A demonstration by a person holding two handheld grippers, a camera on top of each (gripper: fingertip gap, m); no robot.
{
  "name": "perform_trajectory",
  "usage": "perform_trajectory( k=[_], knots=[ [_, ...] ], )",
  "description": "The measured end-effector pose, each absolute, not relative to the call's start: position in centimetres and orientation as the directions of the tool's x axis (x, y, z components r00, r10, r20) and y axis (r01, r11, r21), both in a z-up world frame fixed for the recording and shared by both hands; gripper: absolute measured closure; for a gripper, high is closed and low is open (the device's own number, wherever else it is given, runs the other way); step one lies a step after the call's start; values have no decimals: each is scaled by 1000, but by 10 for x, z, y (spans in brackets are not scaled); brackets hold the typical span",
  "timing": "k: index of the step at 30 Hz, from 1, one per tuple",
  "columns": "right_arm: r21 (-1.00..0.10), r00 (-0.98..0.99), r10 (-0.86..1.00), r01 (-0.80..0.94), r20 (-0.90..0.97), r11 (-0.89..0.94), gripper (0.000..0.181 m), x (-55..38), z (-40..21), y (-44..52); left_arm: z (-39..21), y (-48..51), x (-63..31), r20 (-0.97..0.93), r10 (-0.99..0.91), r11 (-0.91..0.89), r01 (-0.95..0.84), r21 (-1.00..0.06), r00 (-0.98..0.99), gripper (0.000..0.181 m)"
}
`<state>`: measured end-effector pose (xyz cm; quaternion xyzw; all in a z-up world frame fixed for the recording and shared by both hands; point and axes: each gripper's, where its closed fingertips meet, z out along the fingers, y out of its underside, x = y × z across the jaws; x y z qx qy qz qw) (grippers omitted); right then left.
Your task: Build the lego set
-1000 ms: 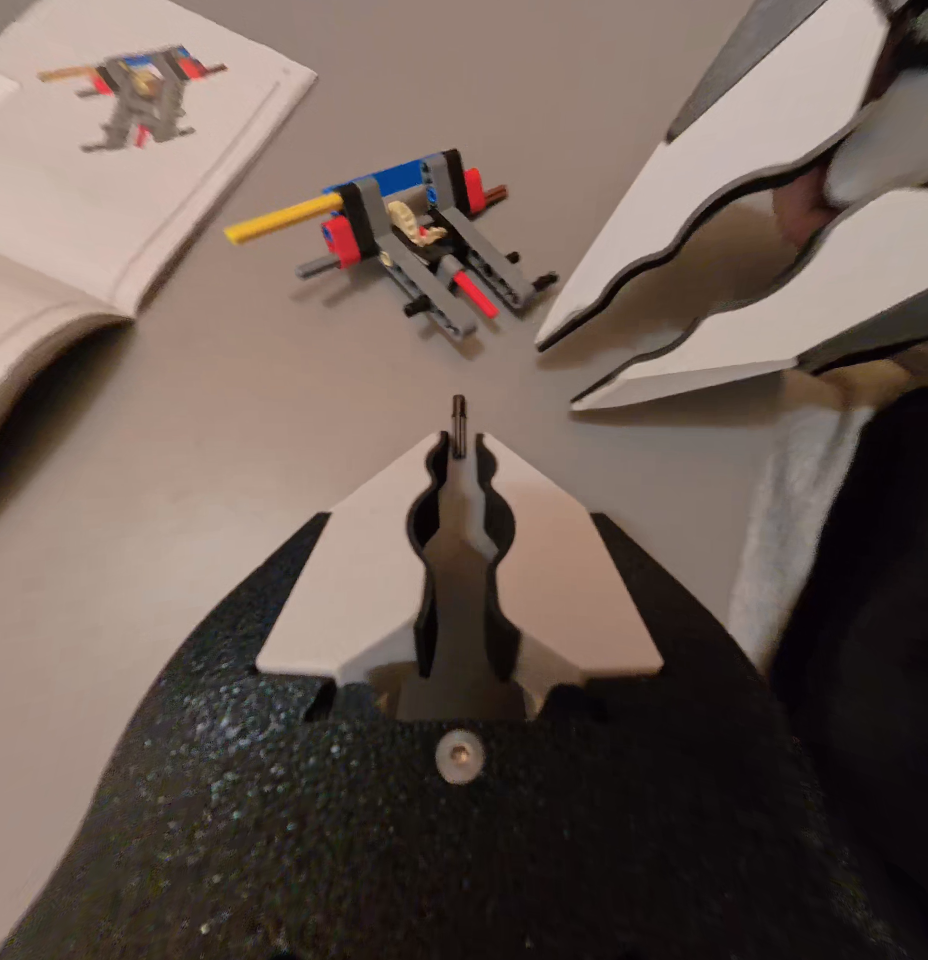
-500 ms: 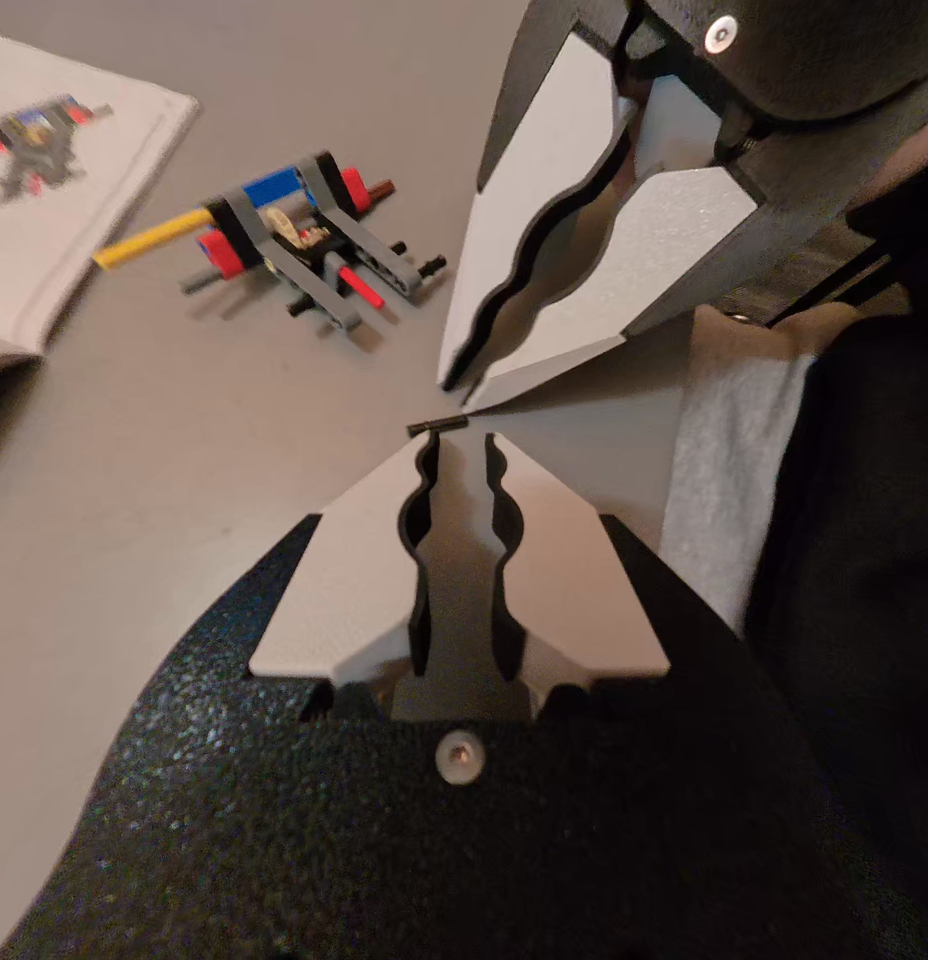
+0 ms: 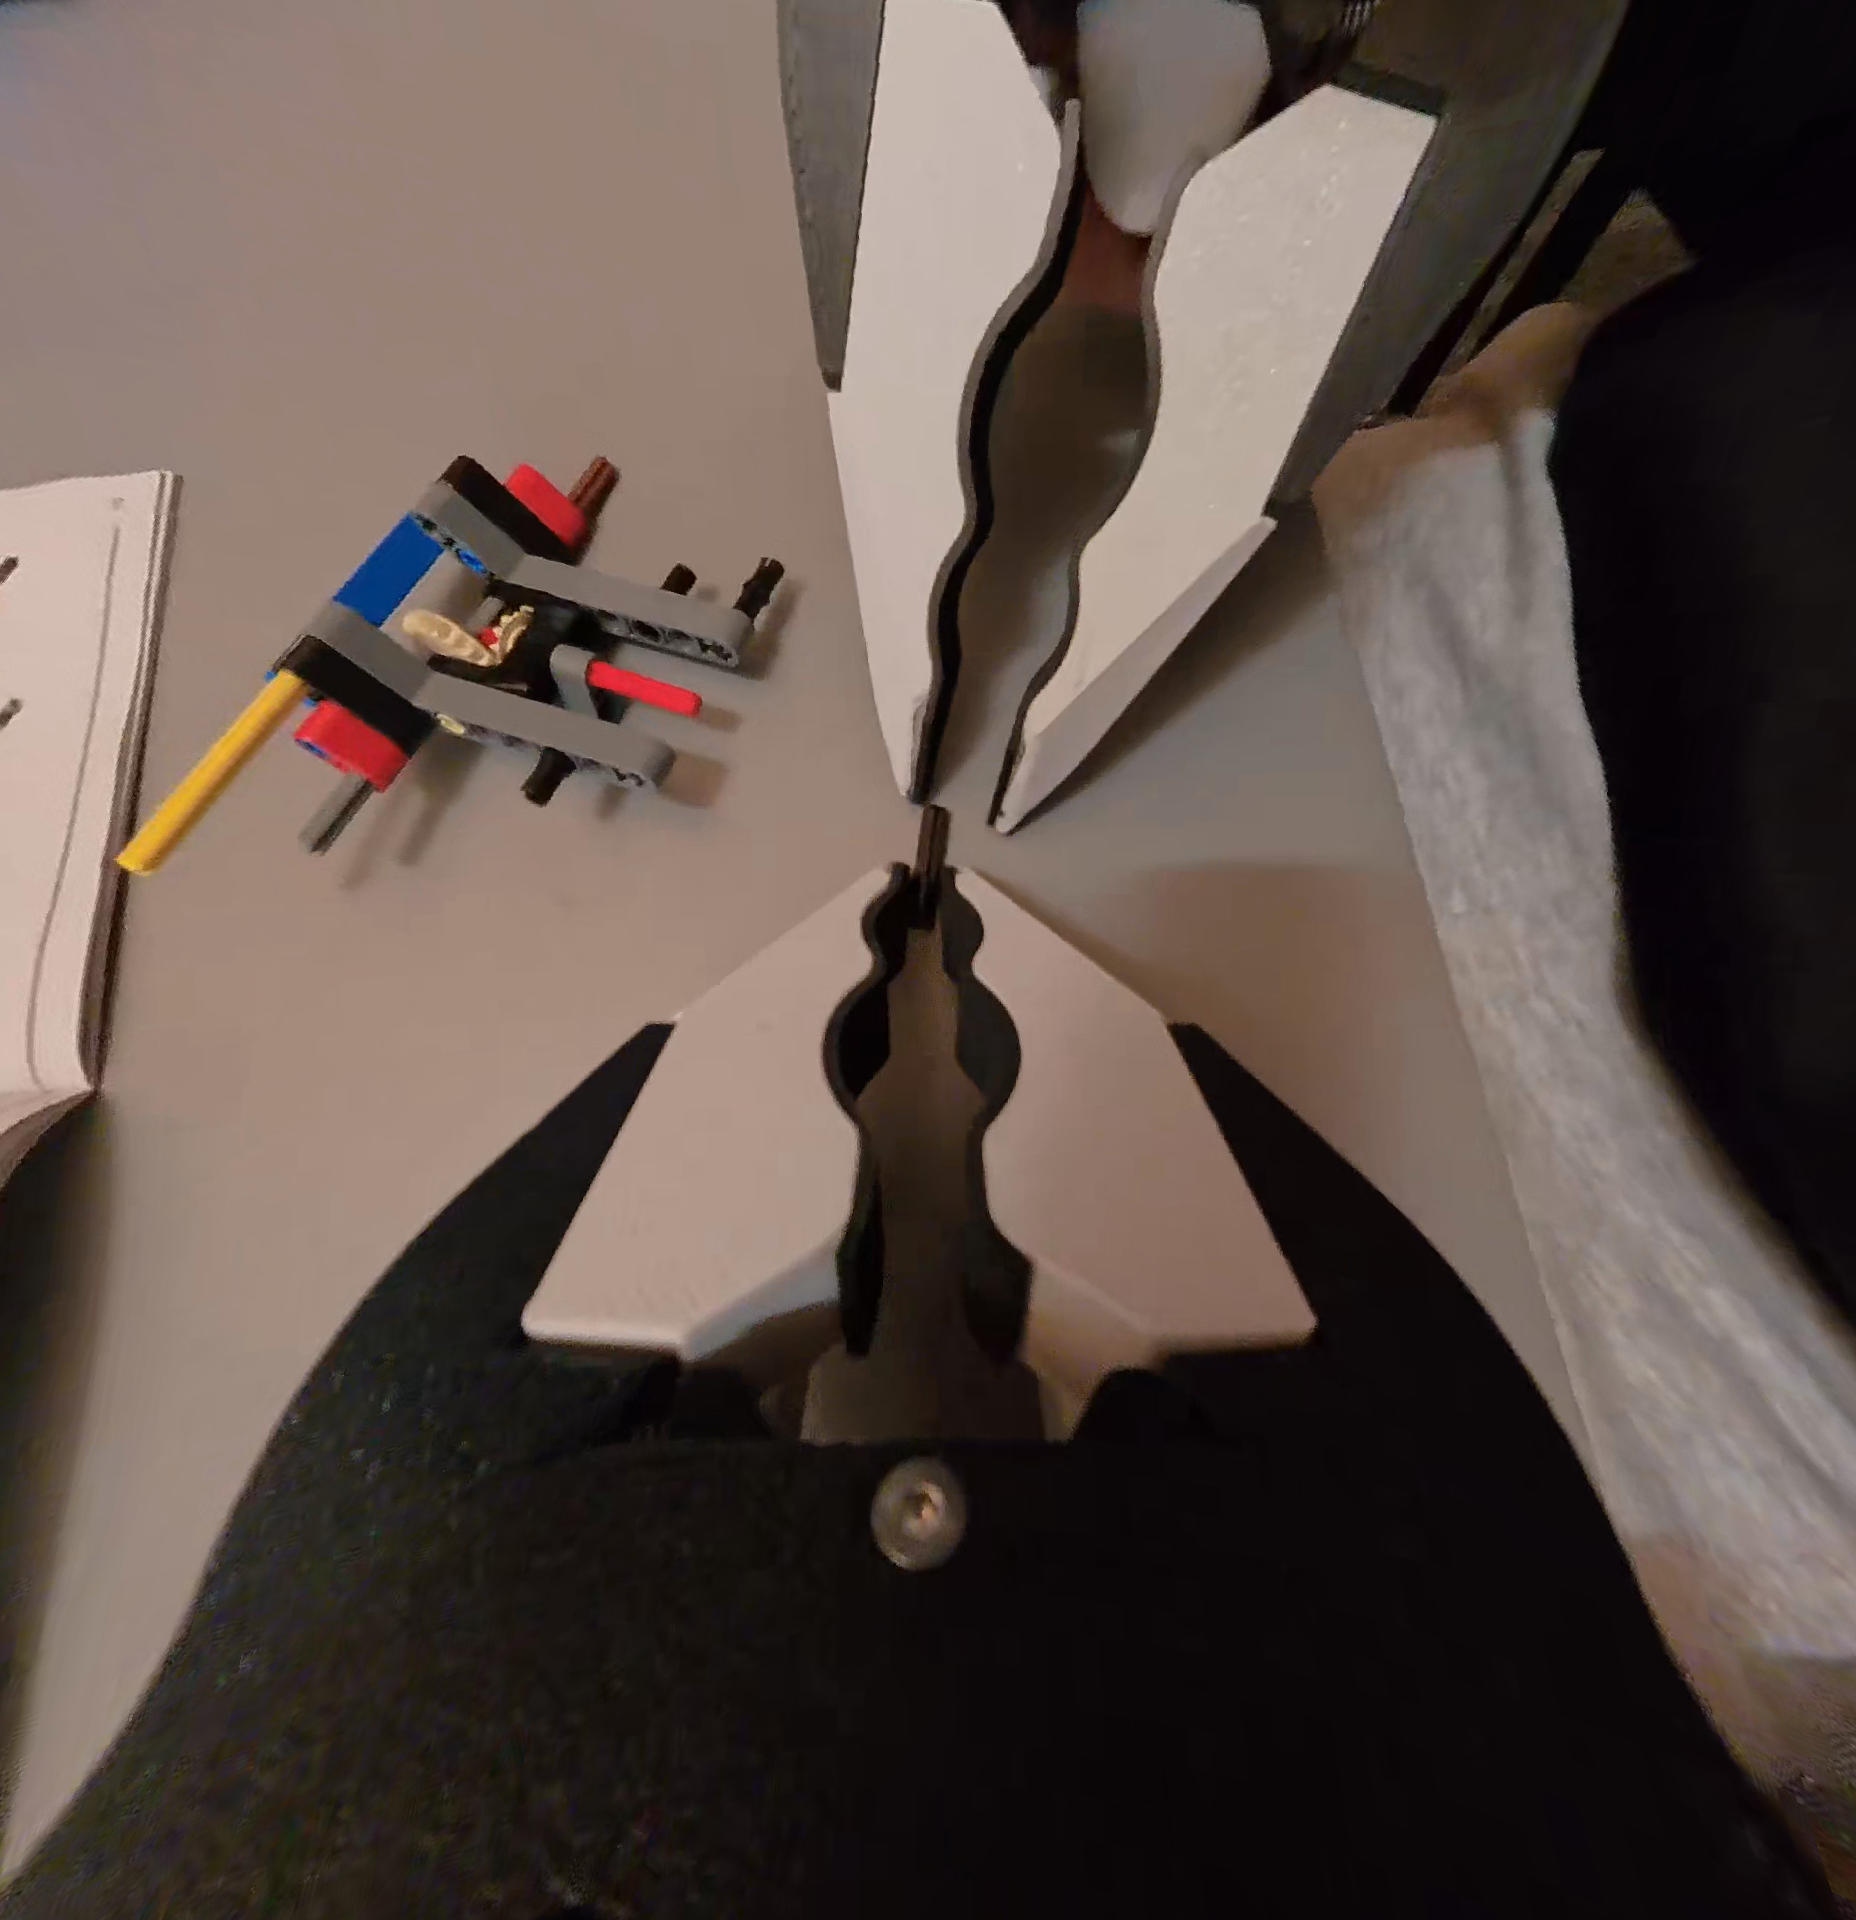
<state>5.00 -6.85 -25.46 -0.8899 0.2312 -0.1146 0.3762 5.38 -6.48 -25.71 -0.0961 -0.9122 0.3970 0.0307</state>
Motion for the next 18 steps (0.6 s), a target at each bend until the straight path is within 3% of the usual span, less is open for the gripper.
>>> perform_trajectory(
  k=[6, 13, 18],
  knots=[
    [-738, 883, -458, -243, 101, -630, 167, 56, -253, -69, -254, -62, 64, -149, 207, 626, 248, -740, -967, 179],
    [-772, 906, -374, -90, 199, -630, 180, 62, -243, -64, -230, -67, 59, -82, 273, 501, 215, -838, -958, 179],
    [-772, 881, -375, -18, 287, -635, 177, 68, -240, -62, -227, -70, 61, -73, 302, 476, 217, -852, -951, 179]
  ],
)
